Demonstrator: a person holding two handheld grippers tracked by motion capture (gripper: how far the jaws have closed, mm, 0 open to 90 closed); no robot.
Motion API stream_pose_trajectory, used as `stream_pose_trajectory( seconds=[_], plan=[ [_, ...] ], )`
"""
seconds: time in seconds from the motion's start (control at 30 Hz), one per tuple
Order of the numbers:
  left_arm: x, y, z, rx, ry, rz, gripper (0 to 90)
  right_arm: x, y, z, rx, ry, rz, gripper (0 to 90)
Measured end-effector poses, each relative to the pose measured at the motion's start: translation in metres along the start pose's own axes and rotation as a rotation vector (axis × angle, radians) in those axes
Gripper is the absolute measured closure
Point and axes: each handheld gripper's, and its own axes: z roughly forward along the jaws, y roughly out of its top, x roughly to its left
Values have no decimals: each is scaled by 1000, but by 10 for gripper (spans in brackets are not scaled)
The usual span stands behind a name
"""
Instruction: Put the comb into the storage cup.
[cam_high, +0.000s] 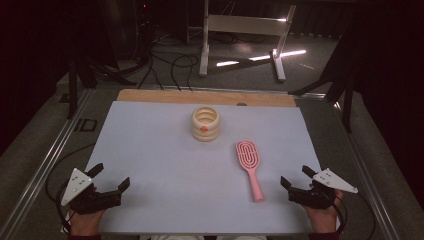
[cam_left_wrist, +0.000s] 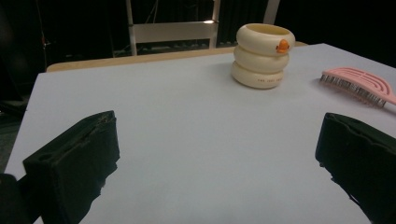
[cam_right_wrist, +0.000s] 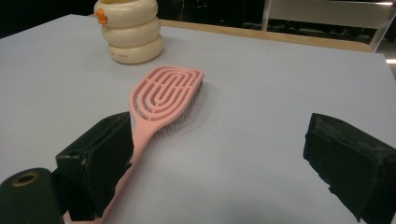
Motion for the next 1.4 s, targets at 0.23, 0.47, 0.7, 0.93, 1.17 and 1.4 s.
stream_pose_trajectory(
  seconds=[0.23,0.47,0.7,0.93,1.17,1.4],
  plan=[
    [-3,-1,0,3,15,20,4,1,1,1,6,-10,-13,84],
    [-3,-2,0,4,25,15,4,3,4,3,14,9,0,85],
    [-4,-3,2,19,32,27,4,9,12,4,19,27,-2,90],
    [-4,-4,2,16,41,21,4,14,22,6,26,45,-17,121],
    [-5,-6,4,27,48,21,5,23,31,15,44,75,-40,168],
    [-5,-7,5,31,49,22,4,41,40,31,78,96,-78,339]
  ],
)
